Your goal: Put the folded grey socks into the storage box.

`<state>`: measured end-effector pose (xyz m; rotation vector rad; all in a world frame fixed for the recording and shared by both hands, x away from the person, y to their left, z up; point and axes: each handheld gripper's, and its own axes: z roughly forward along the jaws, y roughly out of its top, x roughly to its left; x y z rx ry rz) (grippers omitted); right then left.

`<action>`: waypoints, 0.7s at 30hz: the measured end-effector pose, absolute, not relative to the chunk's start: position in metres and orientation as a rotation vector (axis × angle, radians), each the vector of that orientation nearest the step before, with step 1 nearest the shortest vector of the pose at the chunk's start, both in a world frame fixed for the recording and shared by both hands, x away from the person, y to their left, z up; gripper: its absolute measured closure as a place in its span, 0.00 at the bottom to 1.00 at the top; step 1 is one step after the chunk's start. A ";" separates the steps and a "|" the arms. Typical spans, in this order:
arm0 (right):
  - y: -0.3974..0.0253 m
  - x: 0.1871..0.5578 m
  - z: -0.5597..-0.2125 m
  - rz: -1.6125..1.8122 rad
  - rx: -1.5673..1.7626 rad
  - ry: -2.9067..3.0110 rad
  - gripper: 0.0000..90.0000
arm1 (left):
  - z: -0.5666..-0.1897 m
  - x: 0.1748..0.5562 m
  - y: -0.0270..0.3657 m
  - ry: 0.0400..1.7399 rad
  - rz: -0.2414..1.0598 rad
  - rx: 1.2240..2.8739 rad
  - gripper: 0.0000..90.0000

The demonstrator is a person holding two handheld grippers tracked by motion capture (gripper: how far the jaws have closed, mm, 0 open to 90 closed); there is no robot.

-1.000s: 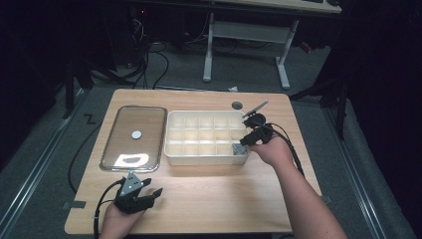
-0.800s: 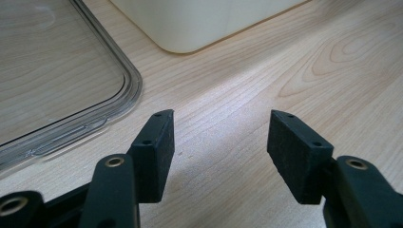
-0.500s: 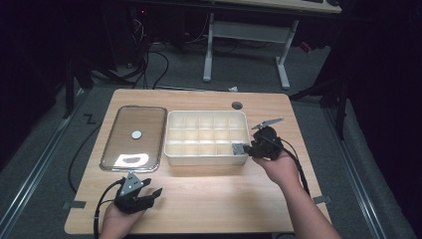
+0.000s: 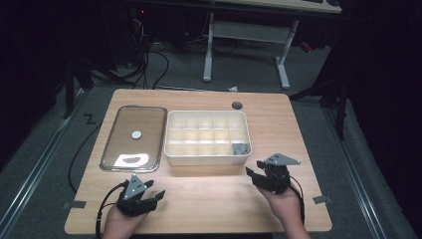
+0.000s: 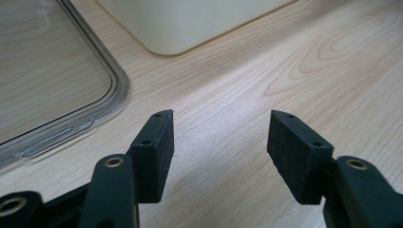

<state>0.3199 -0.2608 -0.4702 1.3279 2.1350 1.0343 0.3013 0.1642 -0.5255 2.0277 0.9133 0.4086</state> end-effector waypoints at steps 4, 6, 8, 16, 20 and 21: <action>-0.257 0.299 -0.493 1.040 1.318 2.105 0.51 | -0.526 0.301 0.162 0.914 0.403 2.027 0.47; -0.251 0.283 -0.506 1.040 1.320 2.058 0.51 | -0.527 0.301 0.161 0.912 0.402 2.027 0.47; -0.249 0.264 -0.522 1.068 1.325 1.984 0.56 | -0.527 0.301 0.161 0.913 0.397 2.029 0.47; -0.245 0.265 -0.524 1.061 1.317 2.060 0.54 | -0.527 0.301 0.161 0.909 0.396 2.027 0.47; -0.242 0.265 -0.525 1.048 1.307 2.064 0.55 | -0.528 0.300 0.163 0.915 0.397 2.027 0.47; -0.242 0.265 -0.525 1.046 1.302 2.062 0.55 | -0.528 0.300 0.163 0.916 0.396 2.029 0.47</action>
